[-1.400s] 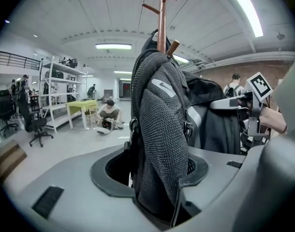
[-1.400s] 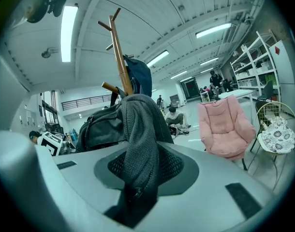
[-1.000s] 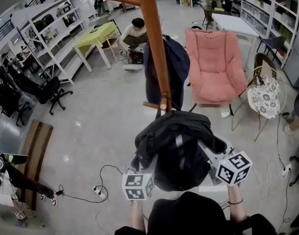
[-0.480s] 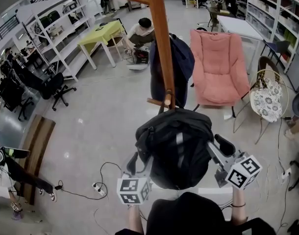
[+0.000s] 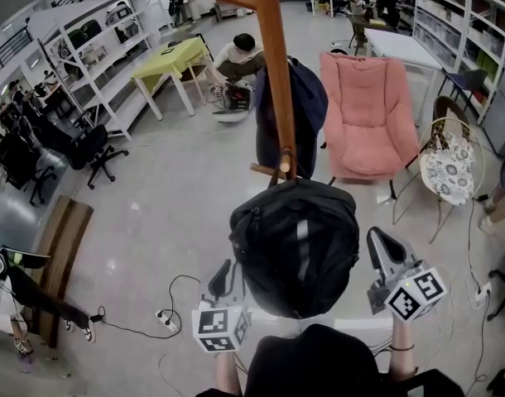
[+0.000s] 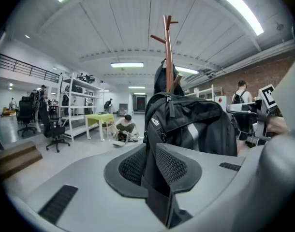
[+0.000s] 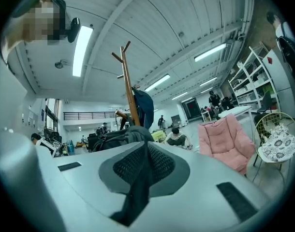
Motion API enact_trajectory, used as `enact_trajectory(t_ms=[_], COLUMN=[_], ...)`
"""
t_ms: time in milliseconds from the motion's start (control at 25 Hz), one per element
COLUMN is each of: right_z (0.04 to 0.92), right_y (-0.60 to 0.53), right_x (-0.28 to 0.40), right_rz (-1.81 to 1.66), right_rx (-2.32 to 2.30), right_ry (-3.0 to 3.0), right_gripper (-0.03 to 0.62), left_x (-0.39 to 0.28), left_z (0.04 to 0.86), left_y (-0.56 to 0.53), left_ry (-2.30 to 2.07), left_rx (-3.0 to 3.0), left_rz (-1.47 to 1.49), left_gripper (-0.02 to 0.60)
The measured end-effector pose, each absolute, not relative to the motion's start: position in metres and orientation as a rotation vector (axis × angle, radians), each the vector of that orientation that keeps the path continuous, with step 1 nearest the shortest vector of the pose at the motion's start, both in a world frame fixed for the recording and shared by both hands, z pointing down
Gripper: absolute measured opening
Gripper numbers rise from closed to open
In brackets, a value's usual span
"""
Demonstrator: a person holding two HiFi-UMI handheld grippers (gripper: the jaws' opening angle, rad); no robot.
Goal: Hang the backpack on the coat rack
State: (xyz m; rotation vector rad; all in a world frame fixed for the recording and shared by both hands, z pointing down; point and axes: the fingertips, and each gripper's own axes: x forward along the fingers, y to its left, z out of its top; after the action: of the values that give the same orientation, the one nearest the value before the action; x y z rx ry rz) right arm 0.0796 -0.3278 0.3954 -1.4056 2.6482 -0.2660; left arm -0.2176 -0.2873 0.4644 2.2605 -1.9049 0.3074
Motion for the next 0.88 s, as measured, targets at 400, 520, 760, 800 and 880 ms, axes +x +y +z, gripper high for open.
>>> enact_trajectory(t_ms=[400, 520, 760, 800, 880], right_z=[0.399, 0.402, 0.402, 0.402, 0.403], right_y=[-0.327, -0.329, -0.331, -0.331, -0.333], right_x=[0.090, 0.092, 0.093, 0.093, 0.092], right_rz=[-0.205, -0.193, -0.160, -0.157, -0.160], right_rx=[-1.540, -1.587, -1.618, -1.618, -1.619], right_ry=[2.656, 2.650, 2.651, 2.654, 2.658], right_gripper=[0.014, 0.014, 0.012, 0.012, 0.012], left_x=[-0.227, -0.227, -0.227, -0.227, -0.228], left_z=[0.452, 0.451, 0.454, 0.454, 0.454], left_y=[-0.283, -0.284, -0.284, -0.284, -0.284], left_ry=[-2.013, -2.014, -2.004, -2.004, -2.008], left_rx=[2.229, 2.237, 2.252, 2.251, 2.251], left_rz=[0.295, 0.299, 0.321, 0.324, 0.328], left_gripper=[0.020, 0.018, 0.018, 0.018, 0.018])
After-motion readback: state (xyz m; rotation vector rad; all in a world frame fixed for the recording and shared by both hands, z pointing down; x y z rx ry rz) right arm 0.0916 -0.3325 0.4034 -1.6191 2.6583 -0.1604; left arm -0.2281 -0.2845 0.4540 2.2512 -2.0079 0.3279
